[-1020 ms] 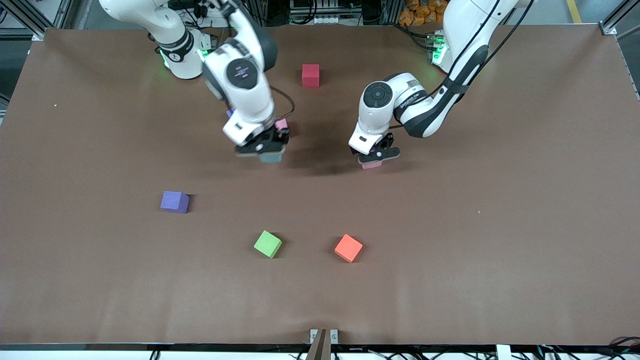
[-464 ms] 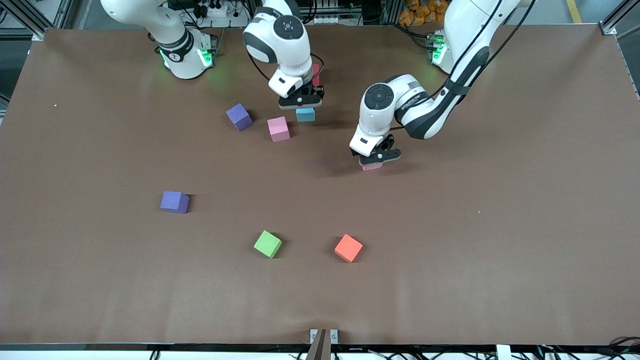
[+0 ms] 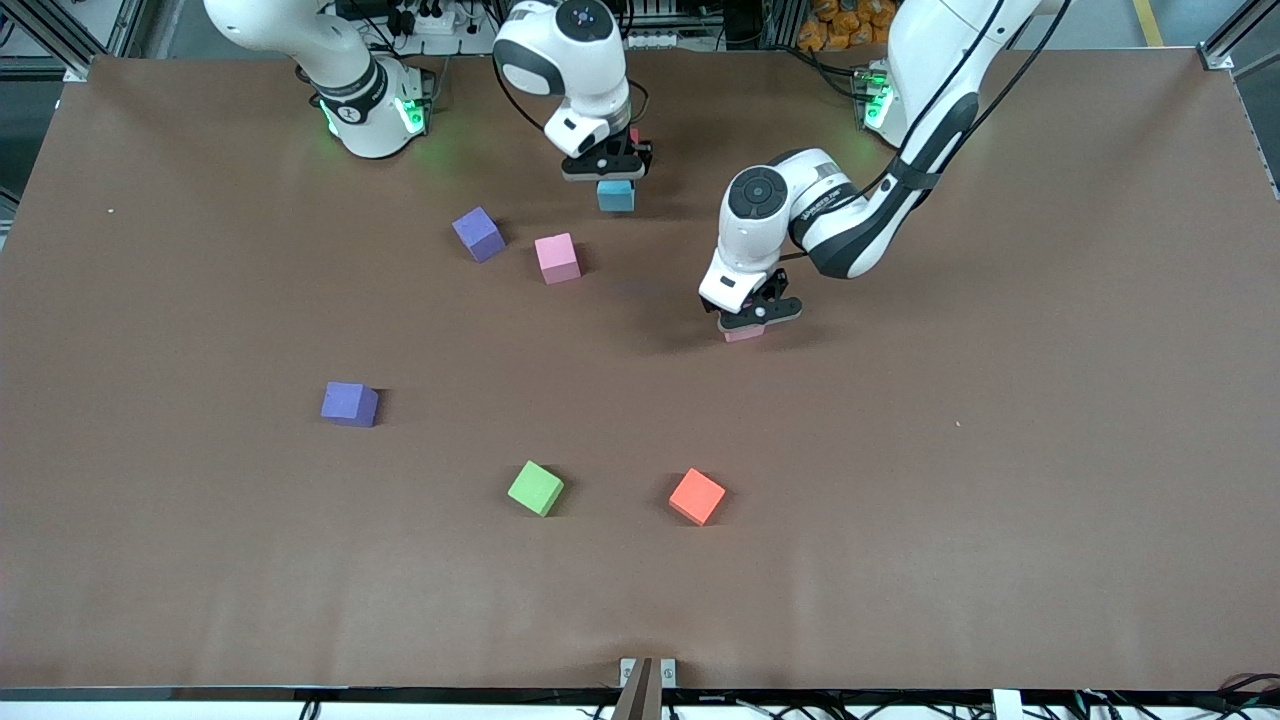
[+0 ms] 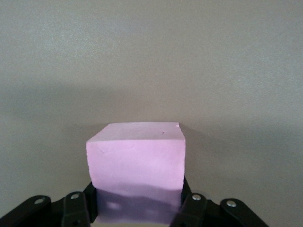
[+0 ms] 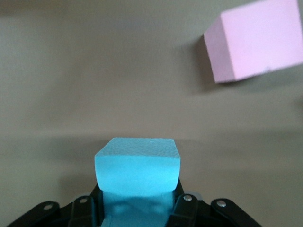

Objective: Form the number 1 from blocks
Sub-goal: 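Place the cyan cube below the red cube with the right gripper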

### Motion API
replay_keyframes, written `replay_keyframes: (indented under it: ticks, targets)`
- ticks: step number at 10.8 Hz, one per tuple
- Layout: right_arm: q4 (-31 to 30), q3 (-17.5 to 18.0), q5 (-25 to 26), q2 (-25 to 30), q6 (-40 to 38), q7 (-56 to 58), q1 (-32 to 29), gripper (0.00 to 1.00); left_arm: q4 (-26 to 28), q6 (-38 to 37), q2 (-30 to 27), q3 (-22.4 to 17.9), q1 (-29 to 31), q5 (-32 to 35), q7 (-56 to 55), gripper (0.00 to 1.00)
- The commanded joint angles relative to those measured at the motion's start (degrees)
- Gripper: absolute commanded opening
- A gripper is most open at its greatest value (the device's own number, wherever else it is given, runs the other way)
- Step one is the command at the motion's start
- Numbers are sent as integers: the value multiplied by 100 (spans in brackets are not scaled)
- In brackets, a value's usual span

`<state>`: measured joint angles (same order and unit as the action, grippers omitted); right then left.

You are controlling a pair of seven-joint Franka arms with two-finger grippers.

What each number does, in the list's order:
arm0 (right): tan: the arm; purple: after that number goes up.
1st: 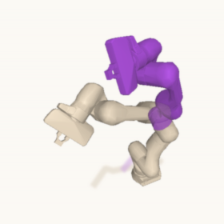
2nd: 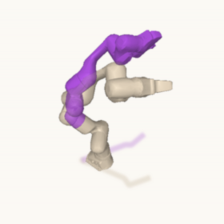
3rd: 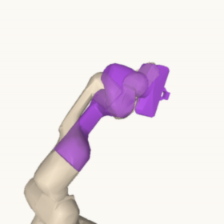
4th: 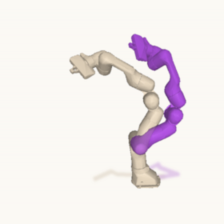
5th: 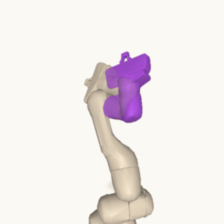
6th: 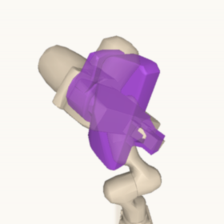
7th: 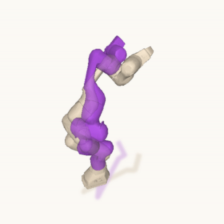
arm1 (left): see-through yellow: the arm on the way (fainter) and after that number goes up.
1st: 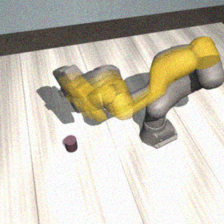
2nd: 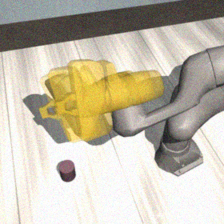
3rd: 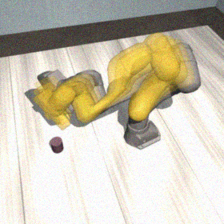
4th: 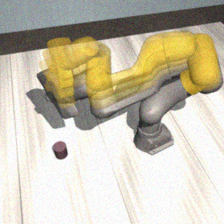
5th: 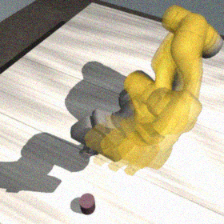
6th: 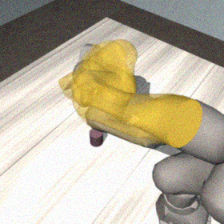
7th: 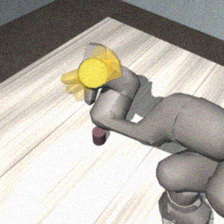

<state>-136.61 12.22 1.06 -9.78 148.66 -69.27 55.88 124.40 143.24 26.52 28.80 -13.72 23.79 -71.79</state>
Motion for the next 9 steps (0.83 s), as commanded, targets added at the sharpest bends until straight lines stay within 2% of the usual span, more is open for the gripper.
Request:
replay_keyframes:
  ticks: [1,5,7,8,9]
  targets:
    - [-103,-18,-44,-40,93,-121,186,47,-48,46,64,38,-25,170,-204,0]
    - [-77,-27,-35,-287,234,-130,292,47,-39,28,46,65,-43,170,-291,0]
    - [-68,-18,-35,-331,374,-130,292,52,-39,11,29,109,-43,170,-353,0]
    - [-59,-18,-27,-349,392,-130,301,58,-39,11,20,170,-34,170,-388,0]
    - [-50,-18,-26,-366,392,-130,301,81,-48,2,11,179,-34,170,-440,0]
